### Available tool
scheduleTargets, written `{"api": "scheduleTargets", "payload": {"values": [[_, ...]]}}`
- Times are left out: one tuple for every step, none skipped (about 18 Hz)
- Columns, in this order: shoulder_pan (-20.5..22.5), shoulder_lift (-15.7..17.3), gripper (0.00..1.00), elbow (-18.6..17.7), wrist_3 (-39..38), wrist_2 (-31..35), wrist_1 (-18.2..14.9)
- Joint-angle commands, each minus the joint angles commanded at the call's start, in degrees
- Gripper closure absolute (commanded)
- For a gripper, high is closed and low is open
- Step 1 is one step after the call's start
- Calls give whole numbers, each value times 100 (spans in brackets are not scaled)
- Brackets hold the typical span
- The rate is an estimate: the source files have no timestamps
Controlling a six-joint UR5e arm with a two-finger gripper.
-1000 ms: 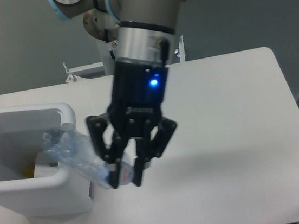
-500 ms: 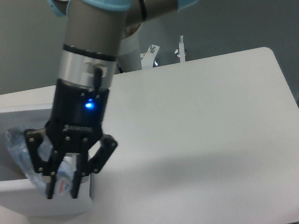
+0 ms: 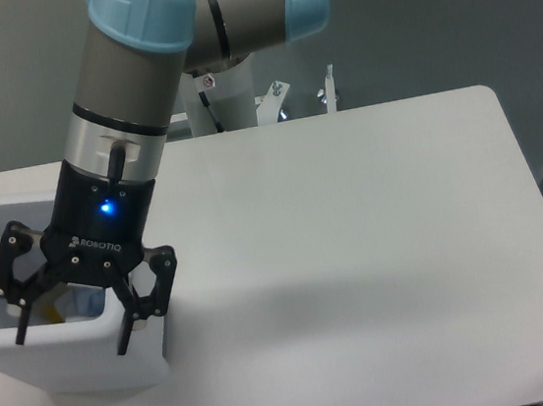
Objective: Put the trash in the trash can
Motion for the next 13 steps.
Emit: {"api": "scheduleTargets", "payload": {"values": [[105,-18,0,-35,88,0,26],[297,-35,0,-140,289,0,35],[439,-44,0,-263,569,9,26],[562,-44,0,-394,868,9,18],[754,-35,0,-535,1071,9,18],[956,-35,0,-649,1221,0,26],[1124,-27,0,-729,1353,0,26],[1282,-27,0,-799,1485,0,18],[1423,-27,0,-887,1651,9,18],[1546,-35,0,-992,1844,17,0],[1713,-18,0,-1132,2081,52,0],[1871,0,0,-1256,2336,157,0],[1951,17,0,-1344,2608,306,0]]}}
